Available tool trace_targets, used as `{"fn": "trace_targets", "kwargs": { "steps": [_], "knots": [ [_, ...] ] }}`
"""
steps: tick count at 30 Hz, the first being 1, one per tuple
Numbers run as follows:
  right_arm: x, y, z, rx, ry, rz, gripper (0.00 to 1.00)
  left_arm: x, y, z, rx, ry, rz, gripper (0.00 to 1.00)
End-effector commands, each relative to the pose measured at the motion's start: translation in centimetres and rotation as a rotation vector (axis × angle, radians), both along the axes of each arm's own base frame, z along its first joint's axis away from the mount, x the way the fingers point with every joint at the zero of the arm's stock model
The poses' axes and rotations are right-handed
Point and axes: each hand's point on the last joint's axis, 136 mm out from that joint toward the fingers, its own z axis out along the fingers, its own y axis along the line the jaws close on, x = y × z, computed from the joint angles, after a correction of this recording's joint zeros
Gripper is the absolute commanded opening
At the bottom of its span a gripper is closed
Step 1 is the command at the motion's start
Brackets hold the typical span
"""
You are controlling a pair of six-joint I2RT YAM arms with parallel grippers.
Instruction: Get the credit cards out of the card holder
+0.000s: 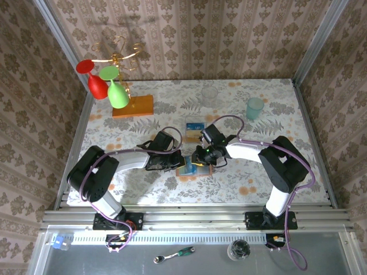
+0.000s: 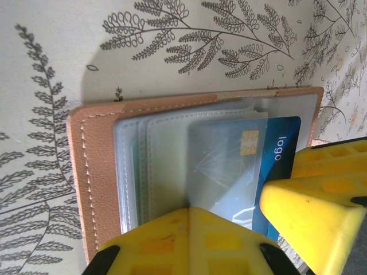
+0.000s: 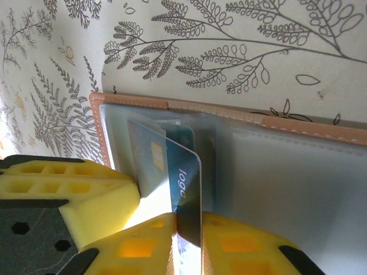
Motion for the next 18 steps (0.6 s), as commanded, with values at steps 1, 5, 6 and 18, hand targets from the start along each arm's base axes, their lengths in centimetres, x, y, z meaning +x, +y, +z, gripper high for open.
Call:
{"fn": "trace_targets", "kwargs": {
  "steps": [1, 5, 6, 18],
  "knots": [
    [-0.1, 0.0, 0.0, 0.022, 0.009, -0.008, 0.16, -0.6, 0.2, -0.8, 0.023, 0.038, -0.004, 0.00],
    [0.0, -0.7, -0.1, 0.012, 0.006, -0.022, 0.12, -0.6, 0.2, -0.9, 0.026, 0.040, -0.004, 0.00],
    [0.0, -0.9, -0.1, 0.011, 0.005, -0.026, 0.11, -0.6, 0.3, -0.9, 0.026, 0.040, -0.003, 0.00],
    [0.0, -3.2, 0.3, -0.001, -0.003, -0.057, 0.10, -0.6, 0.3, -0.7, 0.032, 0.038, -0.007, 0.00]
  ]
}}
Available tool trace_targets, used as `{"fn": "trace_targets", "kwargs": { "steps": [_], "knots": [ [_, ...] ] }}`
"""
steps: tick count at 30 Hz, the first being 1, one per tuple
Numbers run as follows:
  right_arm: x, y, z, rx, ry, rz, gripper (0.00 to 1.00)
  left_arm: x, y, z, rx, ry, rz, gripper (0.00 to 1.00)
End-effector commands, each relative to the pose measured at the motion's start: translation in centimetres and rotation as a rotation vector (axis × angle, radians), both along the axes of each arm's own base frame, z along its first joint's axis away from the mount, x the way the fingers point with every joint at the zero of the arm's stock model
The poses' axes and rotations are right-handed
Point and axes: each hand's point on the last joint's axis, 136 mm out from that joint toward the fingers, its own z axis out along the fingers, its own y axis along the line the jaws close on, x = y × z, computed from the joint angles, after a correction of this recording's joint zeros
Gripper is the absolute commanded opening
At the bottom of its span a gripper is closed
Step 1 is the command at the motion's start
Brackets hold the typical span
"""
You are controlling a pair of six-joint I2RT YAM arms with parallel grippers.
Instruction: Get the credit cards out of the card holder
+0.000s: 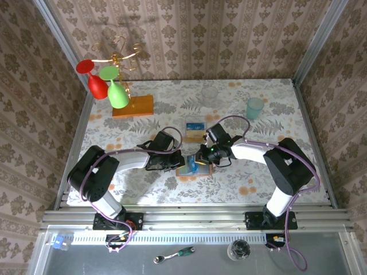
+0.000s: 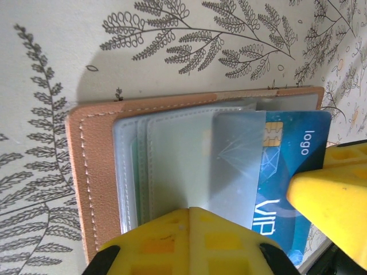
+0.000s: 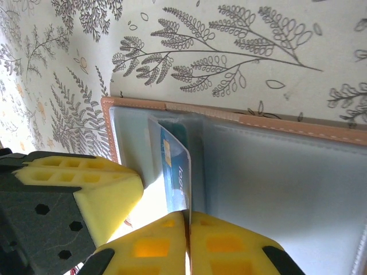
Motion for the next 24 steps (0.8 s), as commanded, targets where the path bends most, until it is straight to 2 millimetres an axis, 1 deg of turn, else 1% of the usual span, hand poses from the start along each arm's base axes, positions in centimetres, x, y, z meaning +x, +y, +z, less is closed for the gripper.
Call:
{"fn": "trace_targets", "kwargs": {
  "steps": [1, 7, 15, 19, 22, 24],
  "knots": [
    [-0.4, -1.8, -0.3, -0.043, 0.008, -0.022, 0.10, -0.6, 0.3, -0.6, 0.031, 0.034, -0.006, 0.00],
    [-0.3, -2.4, 1.2, -0.046, -0.025, -0.005, 0.08, -0.2, 0.1, 0.2, 0.027, 0.015, -0.012, 0.00],
    [0.5, -3.5, 2.8, -0.134, -0.088, 0.065, 0.05, 0.6, -0.5, 1.6, 0.010, -0.013, -0.026, 0.01],
    [1.0, -4.2, 3.5, -0.200, -0.138, 0.139, 0.01, 0.9, -0.5, 2.5, 0.006, -0.032, -0.026, 0.04],
    [1.5, -4.5, 4.3, -0.246, -0.193, 0.219, 0.00, 1.1, -0.2, 2.9, 0.003, -0.044, -0.020, 0.05],
    [1.5, -4.5, 4.7, -0.265, -0.220, 0.289, 0.00, 1.1, 0.0, 3.3, 0.003, -0.053, -0.016, 0.05]
  ]
}}
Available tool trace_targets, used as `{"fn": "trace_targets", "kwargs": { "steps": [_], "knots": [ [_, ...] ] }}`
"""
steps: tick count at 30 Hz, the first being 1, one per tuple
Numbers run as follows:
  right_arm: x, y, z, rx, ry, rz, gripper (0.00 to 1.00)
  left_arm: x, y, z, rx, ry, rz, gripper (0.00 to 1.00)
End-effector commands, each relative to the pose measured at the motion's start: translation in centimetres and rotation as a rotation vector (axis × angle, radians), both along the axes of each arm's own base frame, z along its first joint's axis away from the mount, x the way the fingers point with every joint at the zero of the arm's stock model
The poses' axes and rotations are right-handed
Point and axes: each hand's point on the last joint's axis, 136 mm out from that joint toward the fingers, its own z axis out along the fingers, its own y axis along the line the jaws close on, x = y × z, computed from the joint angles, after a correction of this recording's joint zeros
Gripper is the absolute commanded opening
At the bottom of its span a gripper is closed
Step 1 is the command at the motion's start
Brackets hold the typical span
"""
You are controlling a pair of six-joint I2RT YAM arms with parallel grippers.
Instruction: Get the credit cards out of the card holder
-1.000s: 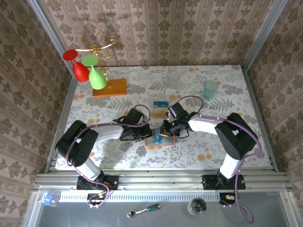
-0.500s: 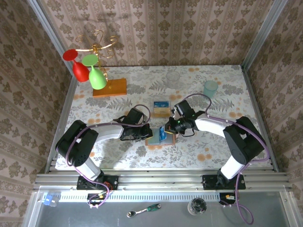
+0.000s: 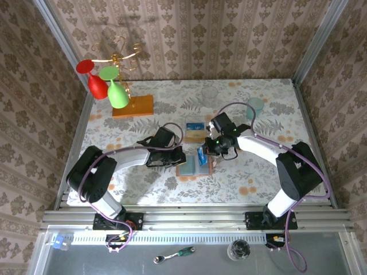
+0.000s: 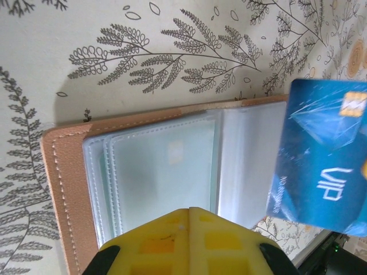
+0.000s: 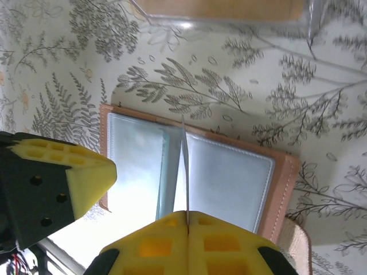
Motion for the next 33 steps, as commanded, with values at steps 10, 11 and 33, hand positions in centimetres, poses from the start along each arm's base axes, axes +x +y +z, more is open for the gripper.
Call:
{"fn": "trace_targets", "kwargs": {
  "steps": [10, 11, 33],
  "knots": [
    [1.4, -1.8, 1.8, -0.289, -0.248, 0.569, 0.01, 0.4, 2.2, 2.4, 0.005, -0.065, 0.028, 0.05],
    [1.8, -2.0, 2.0, -0.318, -0.268, 0.606, 0.01, 0.3, 2.4, 2.4, 0.006, -0.065, 0.031, 0.05],
    [10.2, 0.6, 5.0, -0.501, -0.447, 1.042, 0.00, -0.4, 5.7, 2.7, 0.027, -0.083, 0.110, 0.05]
  ]
}}
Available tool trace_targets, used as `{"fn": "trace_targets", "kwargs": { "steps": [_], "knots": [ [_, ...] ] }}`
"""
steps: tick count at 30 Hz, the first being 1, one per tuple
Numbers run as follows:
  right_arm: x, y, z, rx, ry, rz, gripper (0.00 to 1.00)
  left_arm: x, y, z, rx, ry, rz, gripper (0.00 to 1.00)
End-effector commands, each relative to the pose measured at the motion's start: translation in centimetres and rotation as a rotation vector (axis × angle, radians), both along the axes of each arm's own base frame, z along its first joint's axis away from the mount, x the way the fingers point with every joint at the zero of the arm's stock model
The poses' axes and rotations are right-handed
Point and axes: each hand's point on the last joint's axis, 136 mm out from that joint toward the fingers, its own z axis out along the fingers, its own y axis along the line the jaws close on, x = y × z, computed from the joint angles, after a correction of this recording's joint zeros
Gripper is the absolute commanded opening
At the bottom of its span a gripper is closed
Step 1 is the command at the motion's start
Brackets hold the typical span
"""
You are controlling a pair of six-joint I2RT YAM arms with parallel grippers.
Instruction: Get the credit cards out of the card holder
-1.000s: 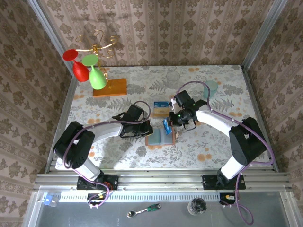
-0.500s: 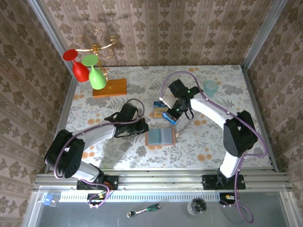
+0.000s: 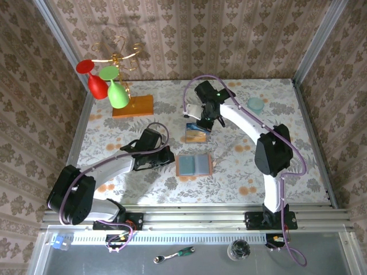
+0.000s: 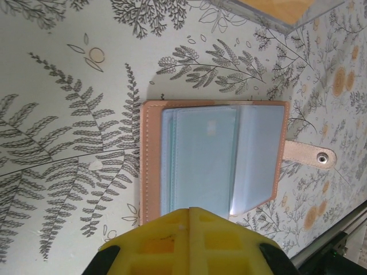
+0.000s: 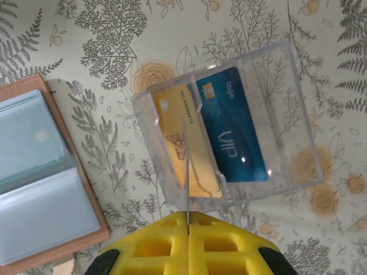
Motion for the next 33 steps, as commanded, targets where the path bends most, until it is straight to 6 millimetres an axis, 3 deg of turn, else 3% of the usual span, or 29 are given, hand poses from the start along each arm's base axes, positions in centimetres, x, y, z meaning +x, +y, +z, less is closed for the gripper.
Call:
{"fn": "trace_targets", "kwargs": {
  "steps": [1, 11, 23, 33],
  "knots": [
    [0.2, -0.3, -0.6, -0.059, 0.026, 0.055, 0.00, -0.1, 0.8, 0.1, 0.015, -0.009, 0.012, 0.05],
    [2.9, 0.3, -1.7, -0.112, 0.004, 0.102, 0.00, 0.4, 1.4, 0.0, 0.016, -0.001, 0.030, 0.05],
    [4.3, 1.1, -2.7, -0.115, -0.005, 0.118, 0.01, 0.7, 2.0, -0.3, 0.017, 0.010, 0.043, 0.05],
    [4.9, 0.5, -2.6, -0.154, -0.035, 0.107, 0.18, 0.9, 2.0, -0.6, 0.011, 0.017, 0.043, 0.05]
  ]
}}
